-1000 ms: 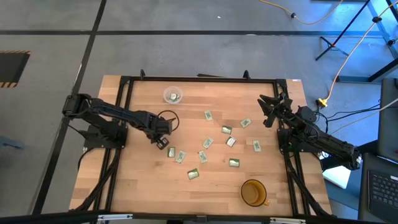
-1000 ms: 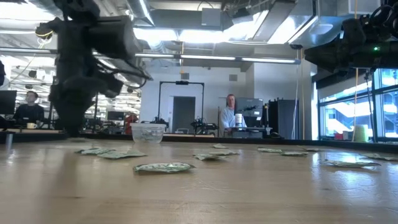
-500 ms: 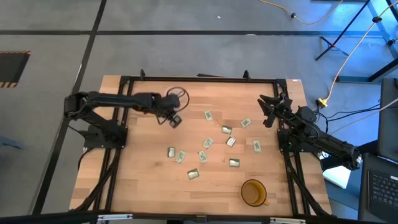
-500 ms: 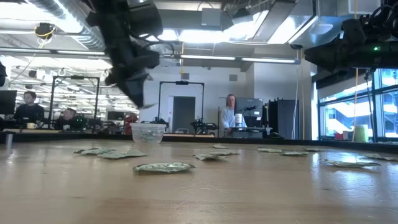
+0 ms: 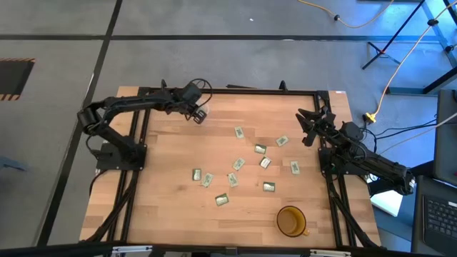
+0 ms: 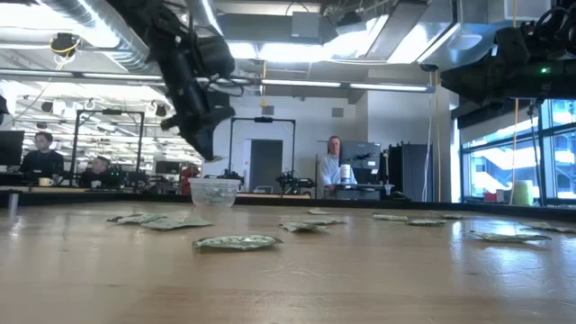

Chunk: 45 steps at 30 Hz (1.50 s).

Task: Pick and place Stevia / Truvia into bins
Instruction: Put the stevia packet into the transparent container, then put the truvia packet into the transparent container

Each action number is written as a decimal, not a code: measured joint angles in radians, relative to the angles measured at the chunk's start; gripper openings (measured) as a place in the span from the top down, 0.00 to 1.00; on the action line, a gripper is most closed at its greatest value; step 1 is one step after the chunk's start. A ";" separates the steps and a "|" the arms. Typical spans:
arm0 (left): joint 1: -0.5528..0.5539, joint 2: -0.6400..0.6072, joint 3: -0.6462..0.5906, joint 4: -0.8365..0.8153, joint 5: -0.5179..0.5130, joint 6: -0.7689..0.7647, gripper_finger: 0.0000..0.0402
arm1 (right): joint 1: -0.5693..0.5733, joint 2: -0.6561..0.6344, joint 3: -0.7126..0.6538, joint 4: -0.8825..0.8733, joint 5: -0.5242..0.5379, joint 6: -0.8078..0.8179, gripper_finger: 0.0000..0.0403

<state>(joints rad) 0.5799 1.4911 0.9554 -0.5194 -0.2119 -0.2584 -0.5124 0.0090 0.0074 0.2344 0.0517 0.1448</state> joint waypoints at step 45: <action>-0.119 0.090 0.176 -0.013 0.248 0.402 0.85 | 0.000 0.000 0.000 -0.015 0.000 -0.023 0.67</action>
<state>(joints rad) 0.4614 1.5814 1.1316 -0.5327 0.0356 0.1439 -0.5125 0.0093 0.0074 0.2192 0.0517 0.1219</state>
